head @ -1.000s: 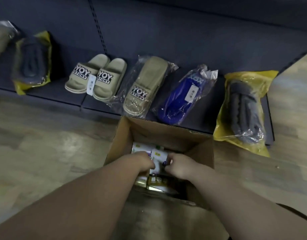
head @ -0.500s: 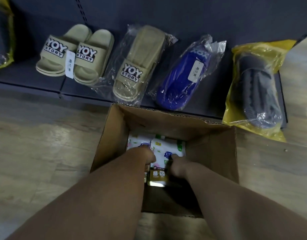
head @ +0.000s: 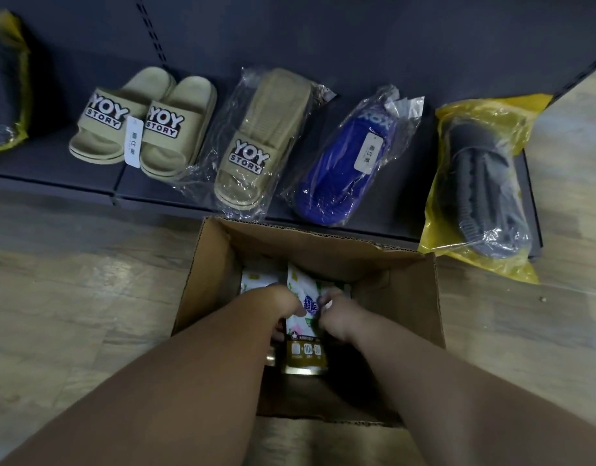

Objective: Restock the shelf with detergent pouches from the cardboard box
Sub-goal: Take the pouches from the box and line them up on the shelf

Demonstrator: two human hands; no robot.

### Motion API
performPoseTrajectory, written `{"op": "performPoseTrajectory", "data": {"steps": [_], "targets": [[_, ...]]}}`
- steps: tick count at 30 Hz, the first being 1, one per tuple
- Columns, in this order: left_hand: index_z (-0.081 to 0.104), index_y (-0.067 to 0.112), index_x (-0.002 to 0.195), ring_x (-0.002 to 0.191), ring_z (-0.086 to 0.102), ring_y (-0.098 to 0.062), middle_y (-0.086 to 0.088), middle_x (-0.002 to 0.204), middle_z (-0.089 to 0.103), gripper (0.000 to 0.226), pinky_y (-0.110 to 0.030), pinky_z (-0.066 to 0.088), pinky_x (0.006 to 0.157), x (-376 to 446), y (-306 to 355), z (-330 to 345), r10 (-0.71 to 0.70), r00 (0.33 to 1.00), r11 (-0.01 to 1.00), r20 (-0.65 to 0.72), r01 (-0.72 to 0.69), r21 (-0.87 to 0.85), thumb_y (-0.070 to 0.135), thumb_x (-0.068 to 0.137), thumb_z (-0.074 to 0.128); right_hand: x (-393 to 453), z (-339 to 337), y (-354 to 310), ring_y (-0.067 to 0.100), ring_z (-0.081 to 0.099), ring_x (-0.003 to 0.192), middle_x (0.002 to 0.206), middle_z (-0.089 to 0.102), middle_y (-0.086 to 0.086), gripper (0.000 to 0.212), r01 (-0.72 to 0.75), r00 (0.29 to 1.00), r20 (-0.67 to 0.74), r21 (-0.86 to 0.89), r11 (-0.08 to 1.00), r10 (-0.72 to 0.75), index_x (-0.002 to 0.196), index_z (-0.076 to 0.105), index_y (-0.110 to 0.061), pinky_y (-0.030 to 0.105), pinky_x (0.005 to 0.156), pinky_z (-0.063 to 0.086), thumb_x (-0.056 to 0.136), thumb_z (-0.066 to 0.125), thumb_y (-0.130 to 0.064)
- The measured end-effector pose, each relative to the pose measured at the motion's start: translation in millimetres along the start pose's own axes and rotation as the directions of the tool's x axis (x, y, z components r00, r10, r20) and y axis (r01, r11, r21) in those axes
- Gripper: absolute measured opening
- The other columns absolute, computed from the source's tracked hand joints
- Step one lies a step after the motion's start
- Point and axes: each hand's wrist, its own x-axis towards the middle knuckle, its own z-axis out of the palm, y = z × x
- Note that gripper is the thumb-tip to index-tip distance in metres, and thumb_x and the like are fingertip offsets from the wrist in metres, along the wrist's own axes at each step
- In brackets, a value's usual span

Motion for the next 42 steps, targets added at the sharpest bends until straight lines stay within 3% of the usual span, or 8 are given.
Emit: {"op": "performPoseTrajectory", "data": {"steps": [5, 11, 16, 26, 31, 35, 38, 42], "targets": [[0.047, 0.002, 0.133, 0.113, 0.059, -0.044, -0.021, 0.128, 0.056, 0.062, -0.053, 0.054, 0.088, -35.5, 9.7, -13.7, 0.043, 0.999, 0.998, -0.029, -0.042, 0.049, 0.013, 0.079, 0.076, -21.1, -16.6, -6.9, 0.027, 0.061, 0.11, 0.134, 0.059, 0.013, 0.075, -0.064, 0.996, -0.04, 0.241, 0.968, 0.076, 0.14, 0.041, -0.007, 0.03, 0.073, 0.048, 0.077, 0.08, -0.017], [0.067, 0.005, 0.11, 0.098, 0.07, -0.04, -0.022, 0.107, 0.072, 0.046, -0.054, 0.055, 0.087, -88.8, 17.7, -41.0, 0.166, 0.984, 0.975, -0.06, -0.173, -0.142, 0.005, 0.063, 0.071, -63.8, -35.2, -13.0, 0.019, 0.058, 0.066, 0.091, 0.066, 0.013, 0.039, -0.012, 0.998, 0.052, 0.547, 0.837, -0.02, 0.11, 0.054, -0.009, 0.026, 0.052, 0.045, 0.08, 0.078, -0.014], [0.072, 0.003, 0.106, 0.091, 0.075, -0.036, -0.018, 0.094, 0.077, 0.046, -0.055, 0.057, 0.088, -137.4, 16.5, -69.1, 0.301, 0.949, 0.906, -0.091, -0.314, -0.282, 0.013, 0.063, 0.087, -100.0, -54.0, -25.7, 0.031, 0.073, 0.099, 0.113, 0.075, 0.016, 0.054, 0.079, 0.959, 0.131, 0.729, 0.68, -0.251, 0.121, 0.052, -0.006, 0.047, 0.088, 0.059, 0.077, 0.084, -0.009], [0.072, 0.006, 0.113, 0.102, 0.072, -0.036, -0.018, 0.107, 0.075, 0.04, -0.059, 0.05, 0.098, -258.3, 60.1, -147.5, 0.59, 0.8, 0.76, -0.106, -0.595, -0.26, 0.011, 0.075, 0.084, -182.7, -116.0, -105.6, 0.038, 0.069, 0.115, 0.125, 0.071, 0.021, 0.041, 0.34, 0.723, 0.12, 0.796, 0.501, -0.681, 0.134, 0.06, -0.004, 0.048, 0.096, 0.057, 0.092, 0.063, -0.004], [0.074, 0.004, 0.108, 0.102, 0.071, -0.04, -0.021, 0.106, 0.075, 0.04, -0.063, 0.048, 0.096, -340.7, 108.4, -206.5, 0.756, 0.605, 0.568, -0.249, -0.796, -0.208, 0.006, 0.07, 0.085, -229.3, -161.4, -177.7, 0.032, 0.068, 0.119, 0.125, 0.072, 0.012, 0.059, 0.607, 0.618, 0.014, 0.627, 0.489, -0.786, 0.13, 0.064, -0.009, 0.051, 0.108, 0.047, 0.074, 0.08, -0.013], [0.072, 0.007, 0.104, 0.089, 0.075, -0.028, -0.016, 0.101, 0.077, 0.036, -0.041, 0.062, 0.078, -397.5, 139.4, -255.1, 0.832, 0.362, 0.3, -0.42, -0.931, -0.208, 0.01, 0.068, 0.076, -275.9, -198.1, -243.0, 0.018, 0.074, 0.104, 0.11, 0.079, 0.0, 0.039, 0.826, 0.48, -0.246, 0.451, 0.339, -0.842, 0.112, 0.071, -0.017, 0.032, 0.09, 0.058, 0.077, 0.081, -0.001], [0.071, 0.007, 0.11, 0.093, 0.075, -0.029, -0.014, 0.104, 0.077, 0.041, -0.04, 0.061, 0.08, -420.1, 155.4, -292.6, 0.811, 0.189, 0.124, -0.554, -0.98, -0.153, 0.02, 0.071, 0.077, -299.1, -221.0, -300.7, 0.016, 0.074, 0.105, 0.109, 0.079, -0.003, 0.033, 0.914, 0.338, -0.378, 0.349, 0.206, -0.862, 0.109, 0.072, -0.019, 0.034, 0.093, 0.057, 0.082, 0.077, 0.0], [0.069, 0.014, 0.112, 0.094, 0.075, -0.024, -0.003, 0.102, 0.078, 0.036, -0.035, 0.058, 0.08, -408.7, 160.9, -337.6, 0.669, 0.064, 0.077, -0.74, -0.997, -0.017, 0.028, 0.081, 0.079, -292.2, -232.5, -366.7, 0.011, 0.067, 0.112, 0.12, 0.073, -0.008, 0.044, 0.965, 0.259, -0.492, 0.167, 0.202, -0.831, 0.125, 0.066, -0.023, 0.031, 0.099, 0.052, 0.084, 0.079, -0.014]]}}
